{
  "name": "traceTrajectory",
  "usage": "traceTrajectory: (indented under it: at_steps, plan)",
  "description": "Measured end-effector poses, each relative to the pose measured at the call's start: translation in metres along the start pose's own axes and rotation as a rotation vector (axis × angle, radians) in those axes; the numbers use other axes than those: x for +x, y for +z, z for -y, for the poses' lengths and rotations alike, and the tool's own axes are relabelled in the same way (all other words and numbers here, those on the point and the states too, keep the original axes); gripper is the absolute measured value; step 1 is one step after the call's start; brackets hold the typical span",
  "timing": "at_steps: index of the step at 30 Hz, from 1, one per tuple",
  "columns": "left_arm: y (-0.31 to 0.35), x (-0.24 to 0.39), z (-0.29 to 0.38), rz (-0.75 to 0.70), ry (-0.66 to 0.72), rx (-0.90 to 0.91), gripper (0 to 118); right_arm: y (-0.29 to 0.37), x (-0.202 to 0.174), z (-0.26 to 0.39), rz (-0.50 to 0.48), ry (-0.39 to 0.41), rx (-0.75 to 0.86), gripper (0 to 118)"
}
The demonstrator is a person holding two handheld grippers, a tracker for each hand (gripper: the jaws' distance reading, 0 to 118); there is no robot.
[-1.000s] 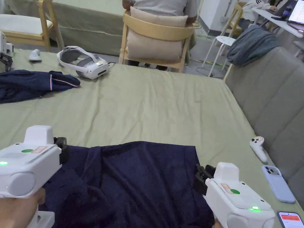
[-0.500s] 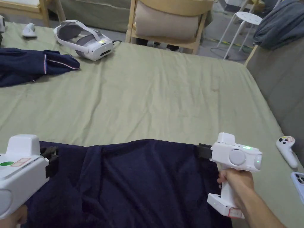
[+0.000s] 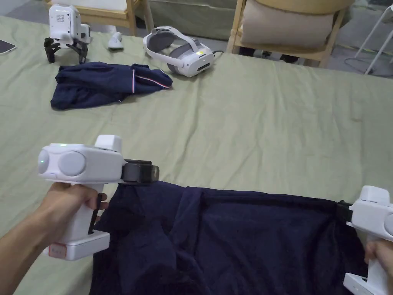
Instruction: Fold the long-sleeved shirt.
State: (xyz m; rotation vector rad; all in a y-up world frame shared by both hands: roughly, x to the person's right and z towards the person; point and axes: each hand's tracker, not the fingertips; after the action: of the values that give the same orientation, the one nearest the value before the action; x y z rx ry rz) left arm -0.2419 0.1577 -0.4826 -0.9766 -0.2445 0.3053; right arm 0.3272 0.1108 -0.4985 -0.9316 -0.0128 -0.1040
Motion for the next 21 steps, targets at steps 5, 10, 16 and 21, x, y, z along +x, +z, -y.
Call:
traceTrajectory:
  at_steps: [5,10,16,21]
  plan:
    - [-0.026,-0.017,0.003,-0.078,0.078,-0.108,38,-0.008,0.011,-0.007,-0.017,-0.022,-0.018,7]
    - [-0.011,-0.012,0.007,-0.045,0.032,-0.046,17,0.021,0.001,-0.009,-0.011,-0.024,0.021,7]
    - [0.016,0.004,-0.001,-0.029,0.04,0.051,16,0.062,0.003,-0.01,-0.038,-0.052,0.132,7]
    - [0.056,0.03,0.006,-0.011,-0.039,0.149,16,0.122,0.01,-0.002,-0.064,-0.047,0.268,7]
